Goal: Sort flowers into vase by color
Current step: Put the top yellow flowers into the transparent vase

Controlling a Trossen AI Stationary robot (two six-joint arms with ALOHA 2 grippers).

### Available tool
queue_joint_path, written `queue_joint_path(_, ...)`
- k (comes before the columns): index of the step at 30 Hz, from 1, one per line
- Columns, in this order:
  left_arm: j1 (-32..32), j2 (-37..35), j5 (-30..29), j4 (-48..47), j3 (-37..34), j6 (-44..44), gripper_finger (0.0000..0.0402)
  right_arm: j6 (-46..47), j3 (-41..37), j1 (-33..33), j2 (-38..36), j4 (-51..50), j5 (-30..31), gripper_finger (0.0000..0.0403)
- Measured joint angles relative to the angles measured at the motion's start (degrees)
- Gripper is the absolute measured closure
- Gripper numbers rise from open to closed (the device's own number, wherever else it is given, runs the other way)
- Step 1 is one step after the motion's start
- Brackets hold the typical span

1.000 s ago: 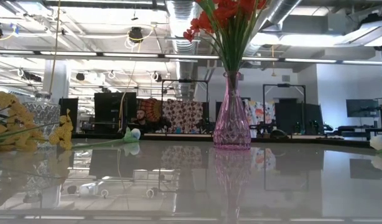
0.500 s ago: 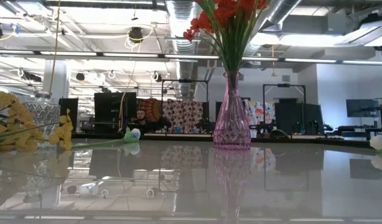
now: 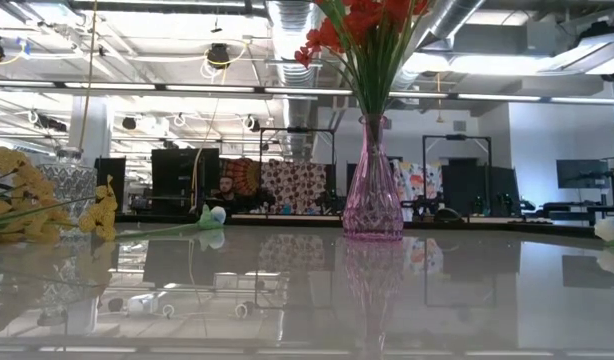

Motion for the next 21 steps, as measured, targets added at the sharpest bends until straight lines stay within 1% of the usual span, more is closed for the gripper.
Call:
queue_joint_path(5, 0.0, -0.1, -1.3, -0.4, 0.0, 0.8, 0.0399, 1.3, 0.0, -0.4, 0.0, -1.9, 0.0, 0.0276)
queue_joint_path(8, 0.0, -0.5, -3.6, -1.1, 0.0, 1.2, 0.0399, 1.4, 0.0, -0.7, -0.5, -6.2, -1.3, 0.0242)
queue_joint_path(11, 0.0, -2.3, -5.8, -3.7, 0.0, 1.7, 0.04, 1.5, 0.0, -1.0, -1.4, -10.9, -3.3, 0.0206)
queue_joint_path(13, 0.0, -4.3, -7.3, -7.0, 0.0, 2.6, 0.04, 1.5, 0.0, -1.2, -2.2, -13.7, -6.1, 0.0185)
queue_joint_path(16, 0.0, -9.0, -11.6, -14.0, 0.0, 3.6, 0.0401, 1.3, 0.0, -1.4, -3.4, -17.1, -9.2, 0.0166)
queue_joint_path(21, 0.0, -17.1, -17.0, -29.7, 0.0, 3.0, 0.0401, 1.4, 0.0, -0.8, -3.6, -20.4, -9.6, 0.0163)
